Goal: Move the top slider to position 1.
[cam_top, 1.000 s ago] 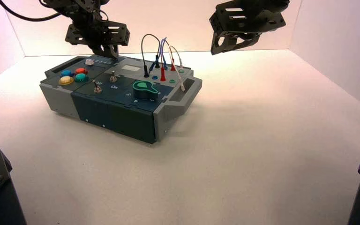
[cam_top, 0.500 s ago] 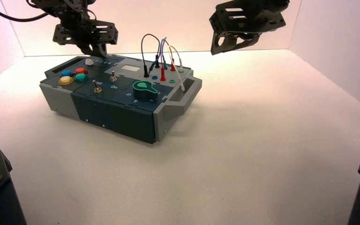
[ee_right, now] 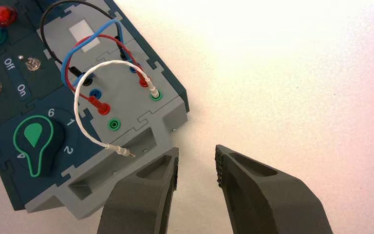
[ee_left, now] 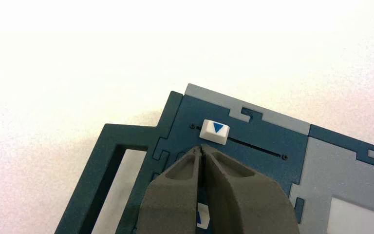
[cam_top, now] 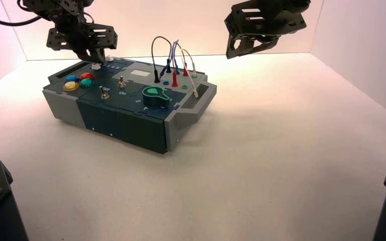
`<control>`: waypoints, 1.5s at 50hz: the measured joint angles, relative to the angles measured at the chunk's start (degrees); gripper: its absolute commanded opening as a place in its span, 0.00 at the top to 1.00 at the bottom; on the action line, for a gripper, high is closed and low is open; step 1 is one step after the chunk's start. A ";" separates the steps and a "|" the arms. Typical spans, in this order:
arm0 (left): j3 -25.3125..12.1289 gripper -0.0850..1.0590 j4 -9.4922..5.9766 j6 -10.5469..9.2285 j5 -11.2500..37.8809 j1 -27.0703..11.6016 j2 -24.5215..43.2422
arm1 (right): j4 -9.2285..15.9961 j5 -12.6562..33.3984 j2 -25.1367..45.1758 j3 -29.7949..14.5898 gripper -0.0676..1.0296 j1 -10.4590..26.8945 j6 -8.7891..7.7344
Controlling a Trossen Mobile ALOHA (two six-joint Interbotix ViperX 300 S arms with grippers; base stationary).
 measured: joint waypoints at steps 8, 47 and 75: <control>0.00 0.95 0.00 -0.09 -0.09 0.00 0.09 | 0.00 0.00 0.00 0.00 0.56 0.00 0.00; -0.35 0.95 0.00 -0.44 0.00 -3.34 -0.97 | 0.00 -0.09 0.00 0.00 0.56 0.00 -0.09; -3.69 0.95 0.18 -0.09 -0.09 -2.37 2.20 | 0.00 0.00 0.00 0.00 0.56 -0.09 -0.09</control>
